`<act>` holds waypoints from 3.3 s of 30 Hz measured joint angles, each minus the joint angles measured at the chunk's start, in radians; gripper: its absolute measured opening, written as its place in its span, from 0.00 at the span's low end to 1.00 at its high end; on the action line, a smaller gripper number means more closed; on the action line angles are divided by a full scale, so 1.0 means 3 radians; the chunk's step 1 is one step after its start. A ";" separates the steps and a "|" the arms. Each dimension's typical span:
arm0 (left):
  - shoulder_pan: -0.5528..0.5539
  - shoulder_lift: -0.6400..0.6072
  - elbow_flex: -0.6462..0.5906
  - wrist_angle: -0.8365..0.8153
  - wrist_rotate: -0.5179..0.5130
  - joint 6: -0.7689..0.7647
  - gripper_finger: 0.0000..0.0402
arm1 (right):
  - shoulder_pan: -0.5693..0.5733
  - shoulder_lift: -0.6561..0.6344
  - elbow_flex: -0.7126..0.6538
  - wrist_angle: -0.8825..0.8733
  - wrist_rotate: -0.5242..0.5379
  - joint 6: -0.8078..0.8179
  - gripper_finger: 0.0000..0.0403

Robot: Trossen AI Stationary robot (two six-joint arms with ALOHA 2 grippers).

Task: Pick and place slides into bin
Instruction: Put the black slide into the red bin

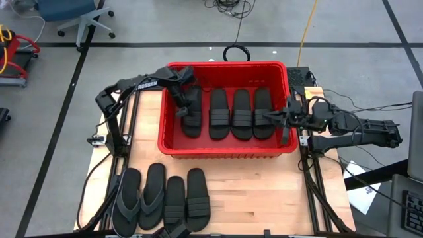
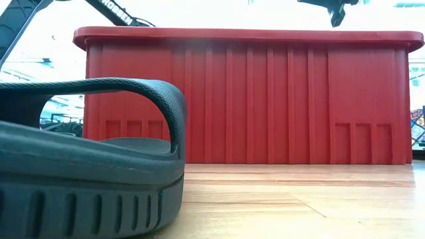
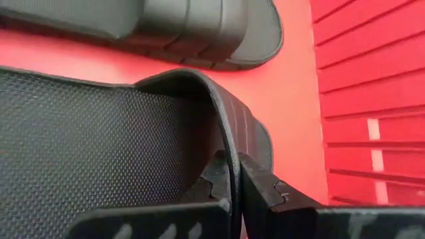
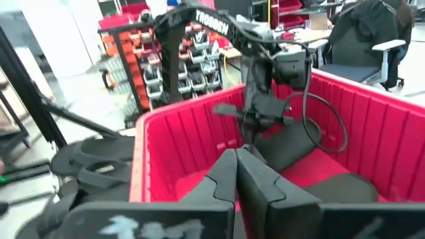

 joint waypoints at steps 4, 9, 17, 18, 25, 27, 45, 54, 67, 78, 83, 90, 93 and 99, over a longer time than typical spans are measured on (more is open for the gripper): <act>-0.0004 -0.0001 -0.0110 0.0223 -0.0032 -0.0036 0.01 | 0.0000 0.0001 0.0000 0.0004 -0.0009 0.0004 0.00; 0.0000 -0.0005 -0.0196 0.0362 -0.0051 -0.0079 0.01 | 0.0000 0.0005 0.0000 0.0004 -0.0011 0.0015 0.00; 0.0015 -0.0005 -0.0205 0.0358 -0.0214 -0.0133 0.10 | 0.0000 0.0004 0.0000 0.0002 -0.0024 0.0090 0.00; 0.0015 -0.0005 -0.0205 0.0364 -0.0251 -0.0158 0.12 | 0.0000 0.0004 0.0000 0.0002 -0.0024 0.0090 0.00; 0.0009 -0.0001 -0.0205 0.0356 -0.0443 -0.0329 0.33 | -0.0001 0.0004 0.0000 0.0002 -0.0025 0.0091 0.00; 0.0009 0.0003 -0.0190 0.0322 -0.0449 -0.0371 0.40 | 0.0000 0.0004 0.0000 0.0001 -0.0025 0.0086 0.00; -0.0316 -0.0356 0.1393 -0.0399 -0.0467 -0.0249 0.54 | 0.0000 0.0004 0.0000 -0.0090 -0.0031 0.0051 0.00; -0.0740 -0.1314 0.1594 0.0857 -0.0233 -0.1301 0.03 | 0.0000 -0.0027 0.0000 -0.0216 -0.0041 0.0082 0.00; -0.1877 -0.1766 0.1405 0.0974 -0.0317 -0.2034 0.00 | -0.0001 -0.0003 0.0000 -0.0295 -0.0290 0.0096 0.00; -0.2701 -0.1769 0.0159 0.1014 -0.0245 -0.2356 0.00 | 0.0032 0.0337 0.0001 -0.0003 -0.0454 0.0443 0.00; -0.2857 -0.1967 -0.0299 0.1077 -0.0241 -0.2311 0.00 | 0.0217 0.0553 -0.0001 0.0196 -0.0203 0.0515 0.00; -0.2992 -0.2592 -0.0764 0.1210 -0.0565 -0.2306 0.00 | 0.0592 0.0976 0.0215 0.0733 0.0277 0.0517 0.00; -0.3035 -0.2889 -0.0987 0.1512 -0.0878 -0.2431 0.01 | 0.0710 0.1228 0.0473 0.0676 0.0372 0.0495 0.00; -0.3088 -0.3298 -0.1370 0.2179 -0.1477 -0.3014 0.00 | 0.0991 0.1646 0.1107 0.0472 0.0291 0.0035 0.00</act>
